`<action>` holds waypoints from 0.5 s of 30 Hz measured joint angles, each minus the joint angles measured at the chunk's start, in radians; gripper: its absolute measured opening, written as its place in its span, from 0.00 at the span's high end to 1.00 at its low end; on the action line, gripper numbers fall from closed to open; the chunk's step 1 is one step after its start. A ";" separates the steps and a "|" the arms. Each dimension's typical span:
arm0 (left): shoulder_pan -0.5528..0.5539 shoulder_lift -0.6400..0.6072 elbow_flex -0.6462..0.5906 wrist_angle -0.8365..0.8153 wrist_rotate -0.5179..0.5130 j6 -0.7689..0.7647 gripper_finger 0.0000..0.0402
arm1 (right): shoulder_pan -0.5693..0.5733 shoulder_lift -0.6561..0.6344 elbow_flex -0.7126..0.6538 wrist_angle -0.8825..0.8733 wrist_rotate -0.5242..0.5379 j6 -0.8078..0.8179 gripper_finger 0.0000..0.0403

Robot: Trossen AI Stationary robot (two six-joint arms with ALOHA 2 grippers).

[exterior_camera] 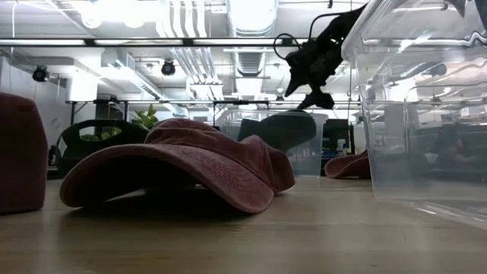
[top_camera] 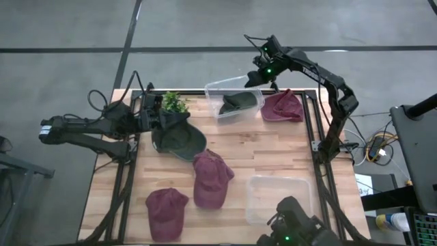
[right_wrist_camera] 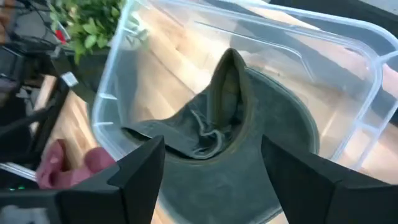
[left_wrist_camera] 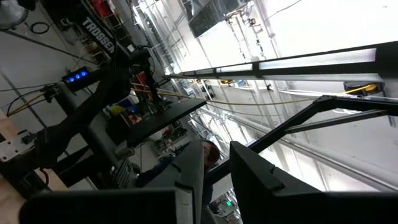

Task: Pick & Place hat
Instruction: Put the black cap in the top transparent bin

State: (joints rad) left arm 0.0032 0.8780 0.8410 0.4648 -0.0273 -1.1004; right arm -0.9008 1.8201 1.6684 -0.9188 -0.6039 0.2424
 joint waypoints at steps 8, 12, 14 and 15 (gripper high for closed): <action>0.008 0.000 0.000 -0.002 0.000 0.048 0.82 | 0.008 -0.031 0.122 -0.213 -0.089 -0.046 0.37; 0.021 -0.001 -0.006 -0.043 0.000 0.039 0.82 | 0.068 -0.054 0.199 -0.307 -0.119 -0.078 0.40; 0.031 -0.002 -0.008 -0.101 0.000 0.012 0.82 | 0.101 -0.068 0.234 -0.327 -0.122 -0.087 0.41; 0.036 -0.002 -0.008 -0.145 -0.006 -0.005 0.82 | 0.120 -0.075 0.249 -0.335 -0.122 -0.086 0.41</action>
State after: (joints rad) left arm 0.0390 0.8758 0.8326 0.3194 -0.0334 -1.1051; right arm -0.7810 1.7454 1.9174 -1.2540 -0.7257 0.1560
